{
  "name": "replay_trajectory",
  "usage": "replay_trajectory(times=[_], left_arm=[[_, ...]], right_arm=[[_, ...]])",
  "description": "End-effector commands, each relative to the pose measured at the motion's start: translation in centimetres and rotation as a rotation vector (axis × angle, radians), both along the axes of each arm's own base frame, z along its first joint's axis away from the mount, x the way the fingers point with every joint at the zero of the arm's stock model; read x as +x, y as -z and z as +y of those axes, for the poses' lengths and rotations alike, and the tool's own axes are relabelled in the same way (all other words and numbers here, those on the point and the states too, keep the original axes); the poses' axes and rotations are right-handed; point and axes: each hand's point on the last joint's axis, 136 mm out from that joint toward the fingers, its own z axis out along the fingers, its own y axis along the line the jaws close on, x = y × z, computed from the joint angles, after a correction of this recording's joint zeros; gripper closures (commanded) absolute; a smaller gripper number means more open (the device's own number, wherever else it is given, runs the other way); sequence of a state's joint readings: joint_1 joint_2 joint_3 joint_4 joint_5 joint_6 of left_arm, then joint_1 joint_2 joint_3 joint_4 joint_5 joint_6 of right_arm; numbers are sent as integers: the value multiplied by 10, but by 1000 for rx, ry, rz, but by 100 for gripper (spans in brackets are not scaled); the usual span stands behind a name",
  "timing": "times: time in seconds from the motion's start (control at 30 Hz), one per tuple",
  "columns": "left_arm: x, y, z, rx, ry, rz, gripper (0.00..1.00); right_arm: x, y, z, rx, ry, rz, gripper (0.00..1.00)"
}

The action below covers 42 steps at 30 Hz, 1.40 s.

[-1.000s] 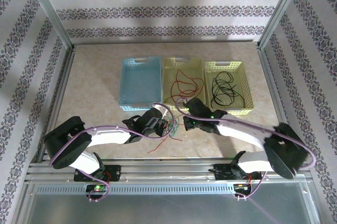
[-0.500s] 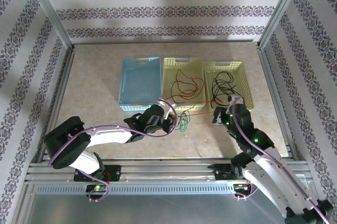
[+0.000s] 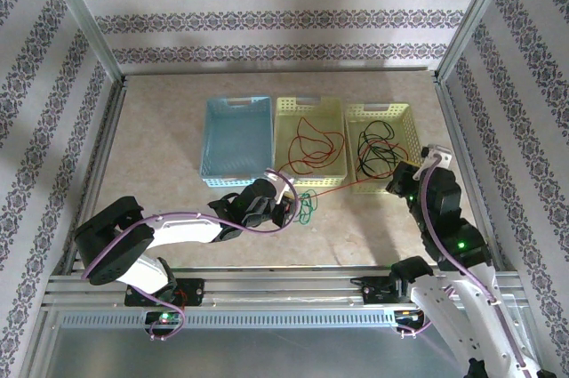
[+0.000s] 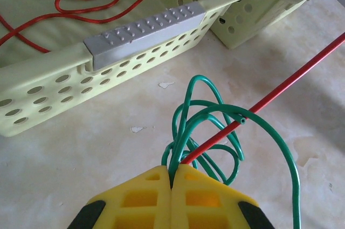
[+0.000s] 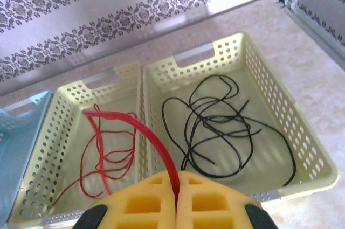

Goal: Untangle the cables

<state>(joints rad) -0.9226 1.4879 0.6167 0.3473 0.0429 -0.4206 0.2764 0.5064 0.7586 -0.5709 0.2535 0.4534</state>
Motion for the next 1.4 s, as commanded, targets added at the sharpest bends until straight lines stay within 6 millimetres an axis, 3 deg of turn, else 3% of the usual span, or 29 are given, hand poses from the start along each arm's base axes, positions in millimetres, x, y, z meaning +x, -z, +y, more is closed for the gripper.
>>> replay_trajectory(times=[0.0, 0.17, 0.23, 0.4, 0.53, 0.73, 0.9, 1.07, 1.17, 1.3, 1.37], left_arm=[[-15, 61, 49, 240, -62, 117, 100], [-15, 64, 52, 254, -67, 119, 100], [-16, 65, 53, 250, -69, 120, 100], [-15, 63, 49, 231, -67, 115, 100], [-13, 59, 45, 217, -63, 106, 100], [-13, 53, 47, 199, -70, 94, 100], [-13, 51, 48, 195, -76, 89, 100], [-12, 50, 48, 192, -81, 89, 100], [-12, 49, 48, 189, -82, 88, 100], [-12, 48, 47, 188, -81, 91, 100], [-13, 48, 48, 188, -80, 91, 100]], right_arm=[[3, -81, -28, -80, 123, -215, 100], [5, -141, -37, -126, 154, -344, 100], [10, -157, -32, -121, 122, -370, 100], [49, -165, 13, -53, -105, -315, 100], [90, -152, 46, 31, -241, -227, 100], [147, -97, 78, 117, -325, -78, 100], [179, -9, 106, 124, -361, 126, 100], [181, 74, 135, 122, -375, 327, 100], [175, 112, 145, 122, -362, 415, 100], [171, 141, 150, 137, -340, 476, 99], [170, 142, 147, 133, -326, 481, 87]])
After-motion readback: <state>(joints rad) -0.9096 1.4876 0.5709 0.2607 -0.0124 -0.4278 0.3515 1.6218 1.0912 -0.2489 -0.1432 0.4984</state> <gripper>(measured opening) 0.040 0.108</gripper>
